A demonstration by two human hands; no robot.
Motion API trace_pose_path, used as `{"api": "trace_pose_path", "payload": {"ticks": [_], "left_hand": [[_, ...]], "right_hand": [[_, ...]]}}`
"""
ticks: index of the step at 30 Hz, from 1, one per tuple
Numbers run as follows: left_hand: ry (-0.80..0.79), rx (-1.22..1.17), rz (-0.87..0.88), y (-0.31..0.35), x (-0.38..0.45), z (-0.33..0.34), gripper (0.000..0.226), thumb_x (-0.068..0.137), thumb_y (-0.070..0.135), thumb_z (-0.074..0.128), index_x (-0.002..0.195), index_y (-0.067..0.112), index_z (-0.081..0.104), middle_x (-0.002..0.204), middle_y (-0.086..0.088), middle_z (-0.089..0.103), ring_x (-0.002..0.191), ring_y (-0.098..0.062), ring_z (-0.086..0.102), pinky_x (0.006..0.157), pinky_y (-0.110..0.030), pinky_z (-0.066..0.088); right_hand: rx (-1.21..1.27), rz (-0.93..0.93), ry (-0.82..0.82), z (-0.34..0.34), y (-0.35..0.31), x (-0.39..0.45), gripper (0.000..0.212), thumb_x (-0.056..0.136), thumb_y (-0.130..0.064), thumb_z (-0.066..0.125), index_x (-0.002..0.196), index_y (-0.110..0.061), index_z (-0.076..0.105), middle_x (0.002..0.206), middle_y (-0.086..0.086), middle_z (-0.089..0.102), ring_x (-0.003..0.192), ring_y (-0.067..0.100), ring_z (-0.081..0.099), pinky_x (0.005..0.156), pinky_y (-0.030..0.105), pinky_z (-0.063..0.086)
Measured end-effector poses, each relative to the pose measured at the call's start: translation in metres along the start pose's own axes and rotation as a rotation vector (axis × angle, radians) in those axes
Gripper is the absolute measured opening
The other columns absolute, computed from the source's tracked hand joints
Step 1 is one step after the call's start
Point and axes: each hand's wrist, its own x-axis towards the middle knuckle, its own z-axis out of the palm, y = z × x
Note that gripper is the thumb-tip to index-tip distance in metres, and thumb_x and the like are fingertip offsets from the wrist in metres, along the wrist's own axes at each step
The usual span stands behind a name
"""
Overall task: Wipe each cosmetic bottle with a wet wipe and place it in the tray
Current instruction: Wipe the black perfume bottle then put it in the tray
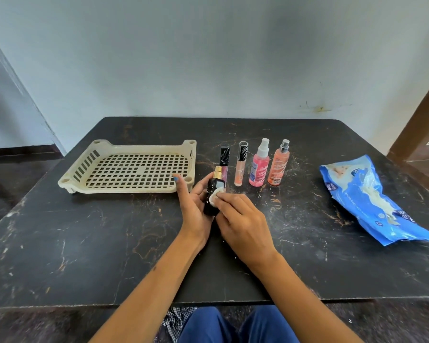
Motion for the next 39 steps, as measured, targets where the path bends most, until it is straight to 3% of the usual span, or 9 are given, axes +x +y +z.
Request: {"api": "trace_pose_path", "payload": {"ticks": [3,7,13,16,20,23,29,34,39], "left_hand": [[-0.004,-0.047,0.003,0.000,0.001,-0.001,0.091,0.080,0.072,0.012,0.126,0.007,0.055,0.117,-0.018,0.061,0.098,-0.022,0.058,0.092,-0.031,0.044],[-0.011,-0.010,0.012,0.002,0.000,0.000,0.099,0.063,0.077,0.020,0.125,0.009,0.057,0.106,-0.014,0.065,0.093,-0.020,0.061,0.087,-0.031,0.047],[0.008,-0.056,0.021,-0.001,0.002,-0.003,0.089,0.081,0.072,0.014,0.124,0.006,0.056,0.111,-0.016,0.064,0.094,-0.022,0.061,0.090,-0.032,0.046],[-0.002,-0.022,0.025,0.000,0.000,-0.001,0.093,0.073,0.075,0.017,0.122,0.008,0.058,0.107,-0.016,0.066,0.093,-0.021,0.062,0.084,-0.030,0.048],[0.009,-0.034,0.039,0.003,-0.003,0.001,0.097,0.064,0.076,0.025,0.123,0.006,0.057,0.112,-0.018,0.063,0.095,-0.024,0.061,0.094,-0.035,0.045],[0.015,-0.023,0.032,0.004,-0.004,0.002,0.096,0.064,0.077,0.023,0.123,0.009,0.058,0.111,-0.021,0.061,0.099,-0.025,0.058,0.093,-0.034,0.044],[-0.032,-0.009,0.042,0.001,-0.003,-0.002,0.094,0.066,0.076,0.021,0.121,0.009,0.059,0.096,-0.013,0.068,0.084,-0.018,0.064,0.078,-0.025,0.052],[-0.080,0.045,0.016,-0.004,0.000,-0.005,0.096,0.068,0.084,0.019,0.104,0.009,0.068,0.083,-0.006,0.070,0.082,-0.016,0.064,0.073,-0.024,0.049],[-0.119,0.036,-0.007,-0.003,0.000,-0.006,0.092,0.069,0.078,0.018,0.101,0.007,0.066,0.084,-0.006,0.067,0.078,-0.012,0.064,0.070,-0.021,0.049]], "right_hand": [[0.048,-0.083,-0.030,-0.001,-0.002,-0.004,0.020,0.083,-0.002,0.056,0.091,0.000,0.074,0.095,0.009,0.070,0.081,0.024,0.064,0.073,0.030,0.054],[-0.013,0.010,0.004,-0.001,0.000,-0.001,0.023,0.086,-0.003,0.053,0.097,0.002,0.073,0.100,0.011,0.070,0.087,0.022,0.063,0.080,0.027,0.052],[0.041,-0.075,-0.060,-0.004,-0.003,-0.002,0.017,0.084,-0.003,0.057,0.090,-0.002,0.073,0.095,0.008,0.069,0.081,0.023,0.064,0.071,0.031,0.054],[-0.013,0.009,-0.024,-0.005,0.000,-0.001,0.020,0.087,-0.006,0.053,0.093,-0.003,0.072,0.097,0.007,0.069,0.083,0.022,0.063,0.071,0.030,0.054],[0.035,-0.083,-0.027,-0.003,-0.002,-0.004,0.019,0.088,-0.005,0.056,0.088,0.000,0.073,0.095,0.009,0.070,0.081,0.025,0.065,0.073,0.031,0.055],[-0.020,-0.006,-0.029,-0.003,0.001,-0.004,0.023,0.089,-0.009,0.053,0.091,-0.001,0.074,0.097,0.009,0.070,0.086,0.022,0.064,0.074,0.028,0.054],[0.062,-0.033,0.001,-0.005,-0.001,-0.005,0.020,0.088,-0.007,0.055,0.082,0.000,0.074,0.092,0.007,0.070,0.082,0.021,0.064,0.078,0.023,0.052],[0.049,0.097,0.070,-0.003,0.005,0.001,0.025,0.088,-0.004,0.052,0.102,0.002,0.072,0.106,0.011,0.069,0.100,0.020,0.062,0.095,0.018,0.046],[-0.058,-0.020,-0.036,0.002,0.001,0.004,0.028,0.089,-0.003,0.050,0.104,0.007,0.071,0.109,0.014,0.069,0.098,0.024,0.062,0.088,0.028,0.052]]}}
